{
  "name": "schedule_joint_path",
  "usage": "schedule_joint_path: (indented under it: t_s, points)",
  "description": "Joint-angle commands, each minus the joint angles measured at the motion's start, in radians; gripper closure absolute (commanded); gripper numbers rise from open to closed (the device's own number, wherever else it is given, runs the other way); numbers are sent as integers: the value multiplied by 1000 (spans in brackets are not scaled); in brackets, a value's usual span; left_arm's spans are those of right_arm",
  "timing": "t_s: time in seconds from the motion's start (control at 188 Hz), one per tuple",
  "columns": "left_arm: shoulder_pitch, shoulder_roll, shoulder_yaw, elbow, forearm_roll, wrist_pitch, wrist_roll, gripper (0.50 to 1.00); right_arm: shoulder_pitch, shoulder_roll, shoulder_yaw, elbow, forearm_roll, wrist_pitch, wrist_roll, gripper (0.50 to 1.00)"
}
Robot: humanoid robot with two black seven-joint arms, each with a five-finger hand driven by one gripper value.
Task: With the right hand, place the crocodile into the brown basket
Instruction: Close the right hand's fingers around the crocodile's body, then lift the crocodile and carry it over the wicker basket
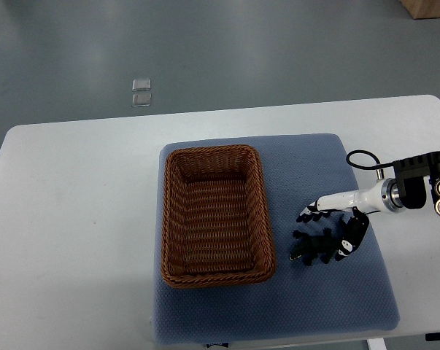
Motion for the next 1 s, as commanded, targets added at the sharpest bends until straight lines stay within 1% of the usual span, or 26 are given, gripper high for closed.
schedule_joint_path:
  t_s: [0.0, 0.112, 0.181, 0.357, 0.394, 0.426, 0.432, 0.458, 0.469, 0.474, 0.49, 0.517, 0.533, 0.549, 0.565, 0.57, 0.597, 0.613, 0.655, 0.687, 0.719, 0.735, 0.741, 0.746, 0.757, 0.996]
  points:
    - [0, 0, 0, 0, 0, 0, 0, 500, -7, 4, 0, -10, -14, -1, -1, 593]
    - [0, 0, 0, 0, -1, 0, 0, 500, -19, 7, 0, -19, -27, -1, -1, 615]
    - [0, 0, 0, 0, -1, 0, 0, 500, -22, 10, 0, -27, -31, -1, -1, 617]
    - [0, 0, 0, 0, 0, 2, 1, 500, -28, 12, 0, -30, -33, -1, -1, 646]
    - [0, 0, 0, 0, -1, 0, 0, 500, -28, 12, 0, -30, -37, -1, 0, 679]
    - [0, 0, 0, 0, 0, 0, 1, 500, -30, 12, 0, -30, -42, -1, 1, 691]
    - [0, 0, 0, 0, 0, 2, 1, 500, -30, 12, 0, -30, -44, -1, 1, 701]
    - [0, 0, 0, 0, 0, 0, 0, 500, -30, 12, 0, -30, -47, -1, 1, 718]
    - [0, 0, 0, 0, 0, 0, 1, 500, -30, 12, 0, -30, -48, -1, 1, 728]
    - [0, 0, 0, 0, 0, 0, 0, 500, -30, 12, 0, -30, -50, -1, 1, 742]
    - [0, 0, 0, 0, 0, 2, 0, 500, -30, 12, 0, -30, -50, -1, 1, 752]
    - [0, 0, 0, 0, 0, 0, 0, 500, -30, 12, 0, -30, -53, -1, 1, 789]
    - [0, 0, 0, 0, 0, 0, 0, 500, -30, 12, 0, -30, -51, -1, 1, 797]
    - [0, 0, 0, 0, 0, 0, 0, 500, -30, 12, 0, -30, -53, -1, 3, 822]
    - [0, 0, 0, 0, -1, 0, 1, 500, -30, 12, 0, -30, -53, -1, 3, 832]
    - [0, 0, 0, 0, 0, 0, 0, 500, -30, 12, 0, -30, -53, -1, 3, 844]
    - [0, 0, 0, 0, -1, 0, 0, 500, -30, 12, 0, -30, -54, -1, 3, 867]
    - [0, 0, 0, 0, 0, 0, 1, 500, -30, 12, 0, -30, -59, -1, 4, 889]
    - [0, 0, 0, 0, -1, 0, 0, 500, -30, 12, 0, -30, -68, -1, 6, 920]
    - [0, 0, 0, 0, 0, 0, 0, 500, -30, 12, 0, -30, -71, -1, 7, 928]
    - [0, 0, 0, 0, 0, 2, 0, 500, -30, 12, 0, -30, -71, -2, 7, 951]
    - [0, 0, 0, 0, 0, 0, 0, 500, -30, 10, 0, -30, -73, -4, 9, 977]
    - [0, 0, 0, 0, 0, 0, 0, 500, -30, 10, 0, -30, -73, -4, 9, 977]
    - [0, 0, 0, 0, 0, 0, 1, 500, -30, 10, 0, -30, -73, -7, 9, 991]
    - [0, 0, 0, 0, 0, 0, 1, 500, -28, 10, 0, -30, -73, -7, 9, 1000]
    - [0, 0, 0, 0, 0, 0, 1, 500, -16, 1, 24, -30, -68, 1, 9, 1000]
